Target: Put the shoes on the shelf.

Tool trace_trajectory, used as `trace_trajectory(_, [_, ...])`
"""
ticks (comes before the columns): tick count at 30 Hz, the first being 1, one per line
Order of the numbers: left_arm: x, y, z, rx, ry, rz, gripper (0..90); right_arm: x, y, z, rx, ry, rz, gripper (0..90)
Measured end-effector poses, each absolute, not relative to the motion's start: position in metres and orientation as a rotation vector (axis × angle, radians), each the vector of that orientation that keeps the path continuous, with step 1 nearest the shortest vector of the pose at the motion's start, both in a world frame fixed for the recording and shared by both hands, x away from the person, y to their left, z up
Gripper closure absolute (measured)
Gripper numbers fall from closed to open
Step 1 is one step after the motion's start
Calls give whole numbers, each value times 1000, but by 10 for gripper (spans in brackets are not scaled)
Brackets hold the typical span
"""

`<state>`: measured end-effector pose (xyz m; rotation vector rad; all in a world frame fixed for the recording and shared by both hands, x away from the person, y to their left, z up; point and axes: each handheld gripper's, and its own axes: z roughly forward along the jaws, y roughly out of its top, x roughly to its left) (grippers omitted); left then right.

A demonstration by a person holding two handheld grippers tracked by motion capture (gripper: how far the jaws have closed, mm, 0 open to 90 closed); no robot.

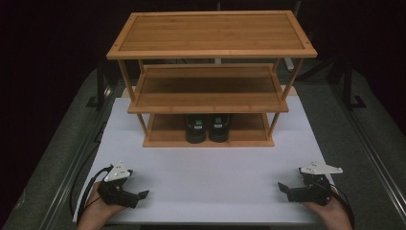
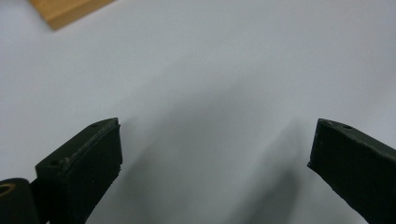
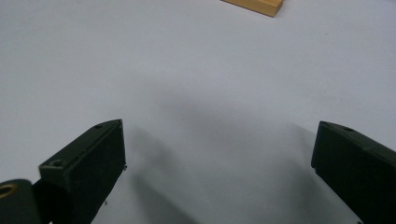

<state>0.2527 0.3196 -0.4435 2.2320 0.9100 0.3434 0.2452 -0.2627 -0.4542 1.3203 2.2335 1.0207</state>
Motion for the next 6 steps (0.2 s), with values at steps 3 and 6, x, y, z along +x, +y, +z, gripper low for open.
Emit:
trace_trajectory(3, [253,322,-446,2235,913,342,20,246,-262,-456,1321,2237,998,26])
trace_trajectory(6, [253,323,-447,2231,912,347,20,246,-262,-456,1316,2238,992,26])
